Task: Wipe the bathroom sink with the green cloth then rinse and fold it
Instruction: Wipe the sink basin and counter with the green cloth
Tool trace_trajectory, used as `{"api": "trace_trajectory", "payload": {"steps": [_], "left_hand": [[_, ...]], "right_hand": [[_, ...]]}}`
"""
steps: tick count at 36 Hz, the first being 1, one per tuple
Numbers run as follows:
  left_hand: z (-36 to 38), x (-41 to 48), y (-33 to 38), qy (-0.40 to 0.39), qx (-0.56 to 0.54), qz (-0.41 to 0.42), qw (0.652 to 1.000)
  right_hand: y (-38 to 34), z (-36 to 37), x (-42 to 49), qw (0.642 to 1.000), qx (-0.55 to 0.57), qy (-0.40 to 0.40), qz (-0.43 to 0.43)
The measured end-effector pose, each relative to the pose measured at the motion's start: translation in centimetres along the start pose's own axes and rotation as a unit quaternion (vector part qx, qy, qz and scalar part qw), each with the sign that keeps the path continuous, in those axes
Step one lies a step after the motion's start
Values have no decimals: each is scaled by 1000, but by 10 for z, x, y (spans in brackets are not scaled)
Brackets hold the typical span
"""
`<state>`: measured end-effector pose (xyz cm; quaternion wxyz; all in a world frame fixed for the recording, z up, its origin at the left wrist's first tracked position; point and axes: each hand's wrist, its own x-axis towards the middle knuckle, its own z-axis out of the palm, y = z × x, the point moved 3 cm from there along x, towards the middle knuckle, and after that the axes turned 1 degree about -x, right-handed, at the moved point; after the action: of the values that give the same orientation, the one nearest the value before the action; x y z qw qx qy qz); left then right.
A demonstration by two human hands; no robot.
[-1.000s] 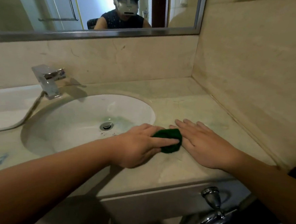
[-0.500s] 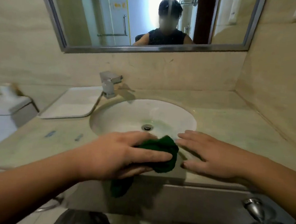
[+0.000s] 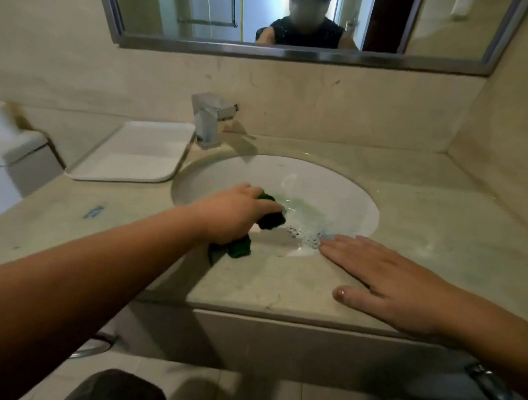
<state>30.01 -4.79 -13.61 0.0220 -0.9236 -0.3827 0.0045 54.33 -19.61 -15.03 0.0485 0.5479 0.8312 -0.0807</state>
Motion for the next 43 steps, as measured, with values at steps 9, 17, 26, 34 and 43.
{"api": "trace_trajectory", "payload": {"steps": [9, 17, 26, 34, 43], "left_hand": [[-5, -96, 48, 43, -58, 252, 965], [19, -39, 11, 31, -100, 114, 988], [-14, -73, 39, 116, -121, 185, 968], [14, -48, 19, 11, -99, 125, 987], [2, -80, 59, 27, -135, 248, 959]], "right_hand": [[4, 5, 4, 999, -22, 26, 2], [3, 4, 7, 999, -27, 18, -3], [2, 3, 6, 999, -8, 38, -2], [2, 2, 7, 999, -4, 41, -2], [-5, -3, 5, 996, 38, 75, -7]]}}
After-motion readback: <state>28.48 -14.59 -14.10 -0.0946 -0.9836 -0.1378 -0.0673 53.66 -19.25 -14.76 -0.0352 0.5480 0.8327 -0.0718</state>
